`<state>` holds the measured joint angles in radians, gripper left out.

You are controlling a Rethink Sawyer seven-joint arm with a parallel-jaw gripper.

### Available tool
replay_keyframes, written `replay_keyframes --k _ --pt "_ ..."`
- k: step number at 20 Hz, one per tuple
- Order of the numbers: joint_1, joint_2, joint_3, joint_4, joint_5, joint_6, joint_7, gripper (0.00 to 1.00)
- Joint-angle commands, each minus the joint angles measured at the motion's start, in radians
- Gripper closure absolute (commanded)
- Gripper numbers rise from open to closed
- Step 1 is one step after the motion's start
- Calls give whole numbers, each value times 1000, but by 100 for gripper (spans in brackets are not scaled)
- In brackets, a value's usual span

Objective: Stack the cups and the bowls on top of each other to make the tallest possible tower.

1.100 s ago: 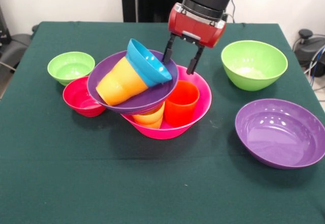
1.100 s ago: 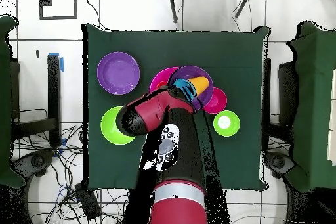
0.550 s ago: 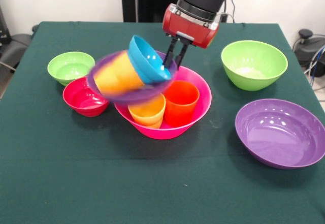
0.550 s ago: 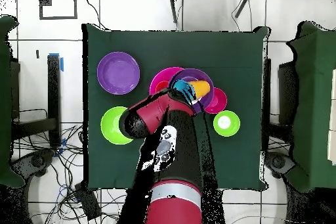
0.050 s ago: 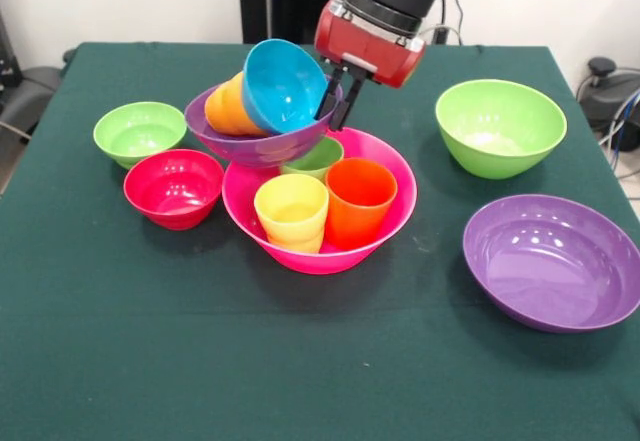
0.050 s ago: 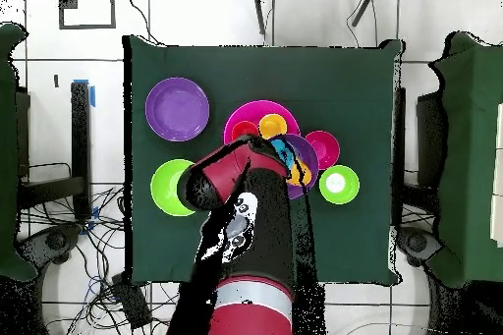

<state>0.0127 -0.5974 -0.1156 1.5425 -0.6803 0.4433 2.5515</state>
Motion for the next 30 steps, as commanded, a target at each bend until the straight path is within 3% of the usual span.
replay_keyframes --k 1,7,12,17,24,30 --pt "11 35 56 4 -35 -41 -33 100" --pt "7 18 66 8 -29 -7 -67 100" --pt "-1 -65 85 29 8 105 -149 100" --pt "-40 -118 151 -47 74 294 -291 100" --pt "-13 -114 169 -169 81 501 -319 100" --pt "1 -90 175 -234 29 543 -293 100"
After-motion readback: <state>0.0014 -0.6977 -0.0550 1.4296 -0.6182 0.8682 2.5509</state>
